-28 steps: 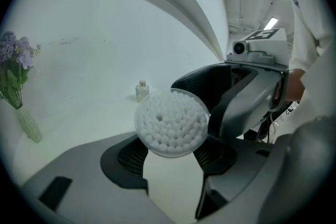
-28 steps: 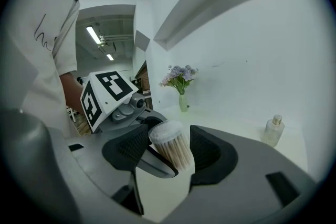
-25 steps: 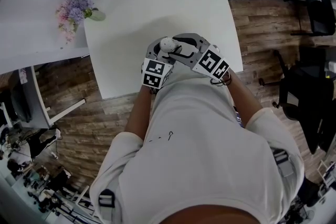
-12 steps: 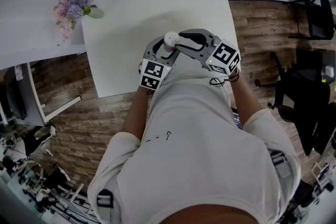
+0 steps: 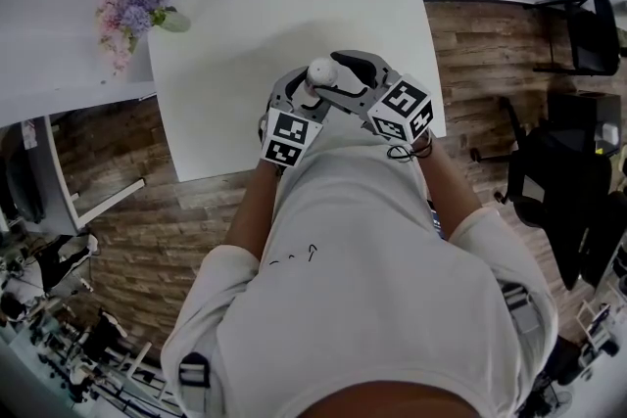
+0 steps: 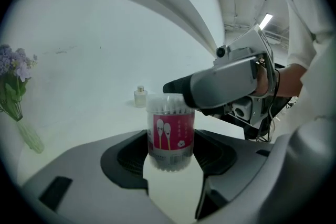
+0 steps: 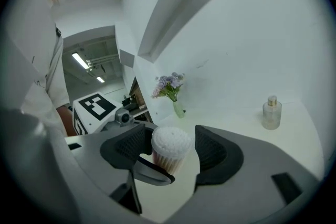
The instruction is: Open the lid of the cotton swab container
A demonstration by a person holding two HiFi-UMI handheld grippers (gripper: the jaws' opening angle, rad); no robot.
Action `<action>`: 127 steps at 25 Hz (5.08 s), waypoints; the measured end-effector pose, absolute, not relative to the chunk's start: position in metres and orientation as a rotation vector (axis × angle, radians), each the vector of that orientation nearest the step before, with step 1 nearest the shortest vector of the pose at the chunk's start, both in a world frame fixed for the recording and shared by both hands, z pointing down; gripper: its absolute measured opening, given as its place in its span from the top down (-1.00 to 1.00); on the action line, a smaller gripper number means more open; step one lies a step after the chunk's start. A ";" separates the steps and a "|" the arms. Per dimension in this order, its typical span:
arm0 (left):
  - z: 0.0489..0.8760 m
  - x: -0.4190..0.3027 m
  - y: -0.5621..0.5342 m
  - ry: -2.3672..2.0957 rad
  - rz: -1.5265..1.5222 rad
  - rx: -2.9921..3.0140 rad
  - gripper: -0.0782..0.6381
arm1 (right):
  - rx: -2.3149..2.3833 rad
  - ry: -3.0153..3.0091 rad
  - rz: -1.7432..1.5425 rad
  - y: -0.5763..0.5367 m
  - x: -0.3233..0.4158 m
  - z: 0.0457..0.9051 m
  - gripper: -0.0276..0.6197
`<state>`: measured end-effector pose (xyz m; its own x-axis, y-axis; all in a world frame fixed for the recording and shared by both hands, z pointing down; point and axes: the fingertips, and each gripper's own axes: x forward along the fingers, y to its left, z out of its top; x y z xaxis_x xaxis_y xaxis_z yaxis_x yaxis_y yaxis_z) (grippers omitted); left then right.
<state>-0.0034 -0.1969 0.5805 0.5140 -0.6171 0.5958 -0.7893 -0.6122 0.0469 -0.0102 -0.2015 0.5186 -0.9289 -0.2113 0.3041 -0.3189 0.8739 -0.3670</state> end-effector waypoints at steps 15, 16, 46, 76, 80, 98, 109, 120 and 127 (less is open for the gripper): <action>0.579 0.014 -0.176 -0.914 0.998 2.709 -0.02 | -0.029 -2.746 0.394 -0.177 -0.001 0.518 0.15; 0.578 0.016 -0.175 -0.896 0.992 2.717 -0.03 | -0.058 -2.739 0.384 -0.176 0.000 0.518 0.15; 0.586 -0.007 -0.204 -1.307 0.867 2.488 0.02 | 0.506 -2.755 0.539 -0.209 -0.017 0.517 0.58; 0.569 -0.001 -0.205 -1.347 0.829 2.612 0.03 | 0.462 -2.714 1.193 -0.220 -0.001 0.528 0.15; 0.568 -0.001 -0.206 -1.348 0.778 2.602 0.03 | 0.449 -2.726 1.392 -0.224 0.003 0.522 0.16; 0.558 0.001 -0.212 -1.355 0.631 2.566 0.03 | 0.529 -2.812 0.551 -0.213 0.004 0.495 0.25; 0.565 -0.003 -0.210 -1.360 0.646 2.553 0.03 | 0.685 -2.824 0.574 -0.232 0.024 0.492 0.70; 0.627 -0.016 -0.212 -1.341 0.756 2.421 0.02 | 0.649 -2.721 0.569 -0.229 0.010 0.535 0.72; 0.668 -0.021 -0.214 -1.332 0.823 2.324 0.01 | 0.650 -2.697 0.577 -0.226 0.004 0.563 0.71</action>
